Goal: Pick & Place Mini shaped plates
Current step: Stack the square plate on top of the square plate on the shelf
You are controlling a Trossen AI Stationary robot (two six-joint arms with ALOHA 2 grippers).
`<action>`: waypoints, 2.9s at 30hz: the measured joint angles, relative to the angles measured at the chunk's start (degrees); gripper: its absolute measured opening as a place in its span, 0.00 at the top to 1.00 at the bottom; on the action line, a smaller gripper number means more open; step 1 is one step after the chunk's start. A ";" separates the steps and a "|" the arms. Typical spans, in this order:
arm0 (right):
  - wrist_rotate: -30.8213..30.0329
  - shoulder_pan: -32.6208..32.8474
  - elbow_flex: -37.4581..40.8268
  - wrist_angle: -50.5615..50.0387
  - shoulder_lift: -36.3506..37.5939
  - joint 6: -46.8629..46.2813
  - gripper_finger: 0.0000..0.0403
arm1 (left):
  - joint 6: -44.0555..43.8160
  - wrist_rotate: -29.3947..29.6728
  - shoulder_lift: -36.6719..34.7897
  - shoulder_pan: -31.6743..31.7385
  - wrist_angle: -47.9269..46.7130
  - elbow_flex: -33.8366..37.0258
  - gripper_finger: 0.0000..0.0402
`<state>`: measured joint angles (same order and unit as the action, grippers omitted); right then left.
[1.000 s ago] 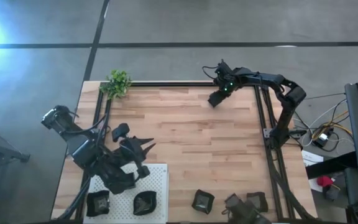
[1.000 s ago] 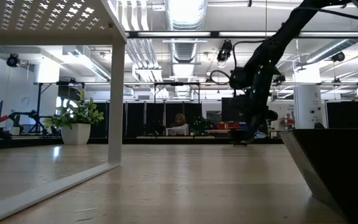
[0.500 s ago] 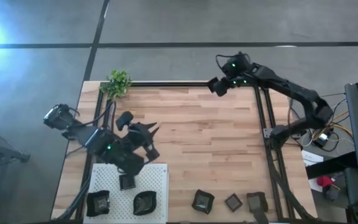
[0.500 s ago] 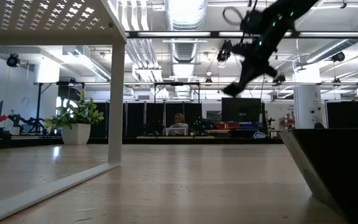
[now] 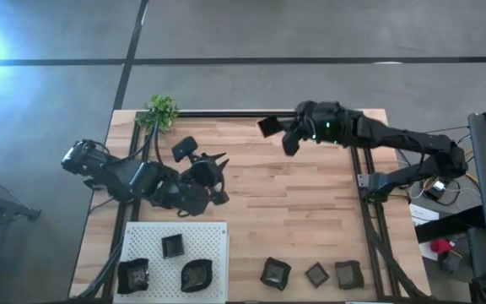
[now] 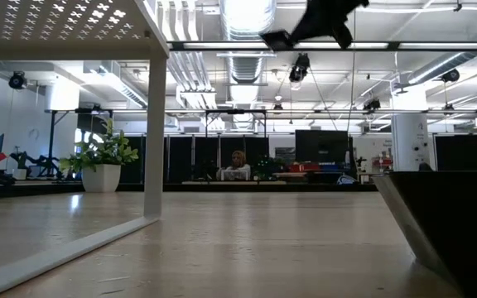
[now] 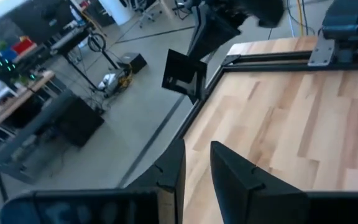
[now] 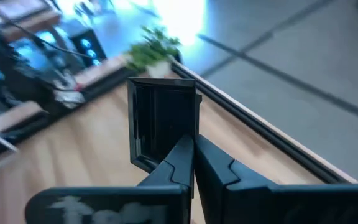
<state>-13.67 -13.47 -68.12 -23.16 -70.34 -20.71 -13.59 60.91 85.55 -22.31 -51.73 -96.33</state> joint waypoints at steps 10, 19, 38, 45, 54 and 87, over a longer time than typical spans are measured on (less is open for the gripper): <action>-4.98 11.33 -1.80 8.54 -4.52 0.11 0.98 | 10.78 -1.50 1.63 1.79 11.02 0.04 0.82; -4.51 13.74 -8.77 8.41 -11.35 5.35 0.98 | 11.33 -3.02 1.63 3.97 13.66 0.04 0.82; -4.31 13.72 -12.91 6.65 -12.77 10.86 0.98 | 10.13 0.23 2.00 7.28 11.70 0.04 0.82; -4.31 13.70 -12.83 6.62 -12.77 10.86 0.98 | 9.67 -0.61 2.00 9.10 11.74 0.04 0.82; -4.33 13.70 -12.87 6.65 -12.77 11.30 0.98 | 9.48 -3.22 3.33 9.86 11.67 0.04 0.83; -3.64 15.57 -16.24 4.20 -9.00 12.41 0.64 | -2.31 -14.65 -3.47 9.88 -0.68 0.04 1.00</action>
<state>-17.31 2.10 -84.36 -18.96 -79.35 -8.30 -15.90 46.26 82.08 -12.43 -52.41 -96.29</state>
